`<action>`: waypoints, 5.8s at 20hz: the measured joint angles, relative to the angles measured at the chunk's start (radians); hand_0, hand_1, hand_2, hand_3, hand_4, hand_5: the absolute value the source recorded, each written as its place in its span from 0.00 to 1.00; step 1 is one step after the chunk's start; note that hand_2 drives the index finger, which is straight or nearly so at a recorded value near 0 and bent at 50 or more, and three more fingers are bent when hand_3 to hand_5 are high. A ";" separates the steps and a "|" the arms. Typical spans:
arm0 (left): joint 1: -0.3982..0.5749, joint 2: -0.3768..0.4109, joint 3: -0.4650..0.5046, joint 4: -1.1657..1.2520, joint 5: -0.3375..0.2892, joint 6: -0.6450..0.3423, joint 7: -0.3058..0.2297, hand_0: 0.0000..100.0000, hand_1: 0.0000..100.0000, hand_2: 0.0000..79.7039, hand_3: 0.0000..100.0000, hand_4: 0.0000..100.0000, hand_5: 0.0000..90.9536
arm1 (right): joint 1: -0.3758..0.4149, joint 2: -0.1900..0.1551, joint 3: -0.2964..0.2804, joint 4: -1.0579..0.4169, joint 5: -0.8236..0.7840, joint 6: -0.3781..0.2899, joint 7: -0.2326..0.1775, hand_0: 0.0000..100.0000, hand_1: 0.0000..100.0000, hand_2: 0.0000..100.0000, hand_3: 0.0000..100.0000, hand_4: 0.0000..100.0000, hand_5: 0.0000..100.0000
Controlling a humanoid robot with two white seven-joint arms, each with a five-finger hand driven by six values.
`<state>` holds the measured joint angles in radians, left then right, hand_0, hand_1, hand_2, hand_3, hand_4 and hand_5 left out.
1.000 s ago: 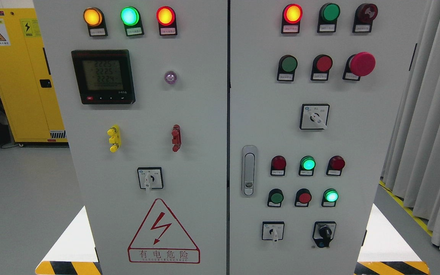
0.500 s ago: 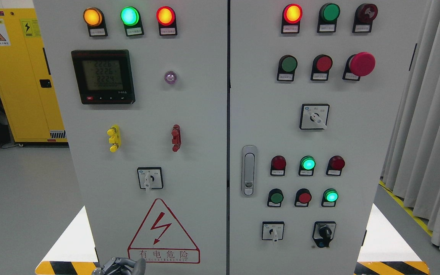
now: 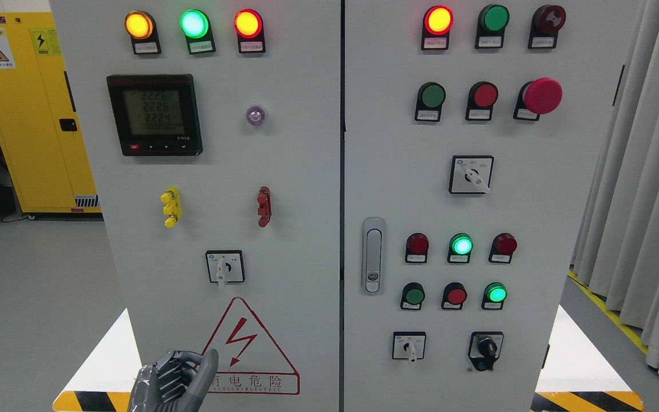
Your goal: Turn on light switch 1
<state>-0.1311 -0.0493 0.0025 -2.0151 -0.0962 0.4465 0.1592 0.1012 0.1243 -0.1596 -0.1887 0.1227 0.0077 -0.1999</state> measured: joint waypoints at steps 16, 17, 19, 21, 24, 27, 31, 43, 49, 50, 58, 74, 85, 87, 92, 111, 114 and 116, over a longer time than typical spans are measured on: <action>-0.112 -0.025 -0.045 0.002 -0.035 0.086 0.036 0.25 0.57 0.69 0.86 0.89 0.97 | 0.000 0.000 0.000 0.000 0.000 0.000 0.000 0.00 0.50 0.04 0.00 0.00 0.00; -0.115 -0.026 -0.047 0.002 -0.036 0.087 0.037 0.25 0.57 0.69 0.86 0.89 0.97 | 0.000 0.000 0.000 0.000 0.000 0.000 0.000 0.00 0.50 0.04 0.00 0.00 0.00; -0.119 -0.028 -0.051 0.003 -0.039 0.088 0.039 0.25 0.57 0.68 0.86 0.88 0.97 | 0.000 0.000 0.000 0.000 0.000 0.000 0.000 0.00 0.50 0.04 0.00 0.00 0.00; -0.124 -0.029 -0.053 0.004 -0.042 0.090 0.046 0.25 0.57 0.68 0.85 0.88 0.97 | 0.000 0.000 0.000 0.000 0.000 0.000 0.000 0.00 0.50 0.04 0.00 0.00 0.00; -0.129 -0.031 -0.057 0.007 -0.047 0.091 0.060 0.25 0.57 0.67 0.85 0.88 0.97 | 0.000 0.000 0.000 0.000 0.000 0.000 0.000 0.00 0.50 0.04 0.00 0.00 0.00; -0.134 -0.032 -0.058 0.010 -0.050 0.092 0.066 0.25 0.57 0.67 0.85 0.88 0.97 | 0.000 0.000 0.000 0.000 0.000 0.000 0.000 0.00 0.50 0.04 0.00 0.00 0.00; -0.144 -0.035 -0.059 0.013 -0.052 0.095 0.069 0.21 0.59 0.66 0.85 0.88 0.97 | 0.000 0.000 0.000 0.000 0.000 0.000 0.000 0.00 0.50 0.04 0.00 0.00 0.00; -0.177 -0.043 -0.057 0.019 -0.053 0.135 0.073 0.18 0.60 0.67 0.85 0.88 0.97 | 0.000 0.000 0.000 0.000 0.000 0.000 0.000 0.00 0.50 0.04 0.00 0.00 0.00; -0.199 -0.044 -0.055 0.023 -0.053 0.163 0.073 0.17 0.60 0.67 0.85 0.88 0.97 | 0.000 0.000 0.000 0.000 0.000 0.000 0.000 0.00 0.50 0.04 0.00 0.00 0.00; -0.202 -0.044 -0.055 0.023 -0.053 0.166 0.073 0.17 0.60 0.67 0.85 0.88 0.97 | 0.000 0.000 0.000 0.000 0.000 0.000 0.000 0.00 0.50 0.04 0.00 0.00 0.00; -0.217 -0.044 -0.054 0.025 -0.053 0.175 0.076 0.17 0.60 0.68 0.85 0.88 0.97 | 0.000 0.000 0.000 0.000 0.000 0.000 0.000 0.00 0.50 0.04 0.00 0.00 0.00; -0.263 -0.050 -0.055 0.042 -0.053 0.205 0.093 0.18 0.61 0.68 0.85 0.88 0.97 | 0.000 0.000 0.000 0.000 0.000 0.000 0.000 0.00 0.50 0.04 0.00 0.00 0.00; -0.274 -0.055 -0.059 0.050 -0.053 0.229 0.096 0.21 0.61 0.70 0.85 0.88 0.97 | 0.000 0.000 0.000 0.000 0.000 0.000 0.000 0.00 0.50 0.04 0.00 0.00 0.00; -0.275 -0.055 -0.059 0.051 -0.053 0.229 0.096 0.22 0.61 0.70 0.85 0.88 0.97 | 0.000 0.000 0.000 0.000 0.000 0.000 0.000 0.00 0.50 0.04 0.00 0.00 0.00; -0.275 -0.056 -0.058 0.053 -0.053 0.229 0.096 0.23 0.61 0.70 0.85 0.88 0.97 | 0.000 0.000 0.000 0.000 0.000 0.000 0.000 0.00 0.50 0.04 0.00 0.00 0.00; -0.282 -0.057 -0.054 0.061 -0.063 0.225 0.096 0.25 0.62 0.71 0.85 0.88 0.96 | 0.000 0.000 0.000 0.000 0.000 0.000 -0.001 0.00 0.50 0.04 0.00 0.00 0.00; -0.284 -0.057 -0.053 0.064 -0.063 0.225 0.096 0.25 0.62 0.71 0.85 0.88 0.96 | 0.000 0.000 0.000 0.000 0.000 0.000 -0.001 0.00 0.50 0.04 0.00 0.00 0.00; -0.287 -0.057 -0.053 0.066 -0.063 0.225 0.096 0.25 0.62 0.72 0.86 0.88 0.97 | 0.000 0.000 0.000 0.000 0.000 0.000 0.000 0.00 0.50 0.04 0.00 0.00 0.00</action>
<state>-0.4182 -0.1060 -0.0506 -1.9487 -0.1593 0.6717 0.2550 0.1012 0.1242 -0.1595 -0.1887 0.1227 0.0077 -0.2003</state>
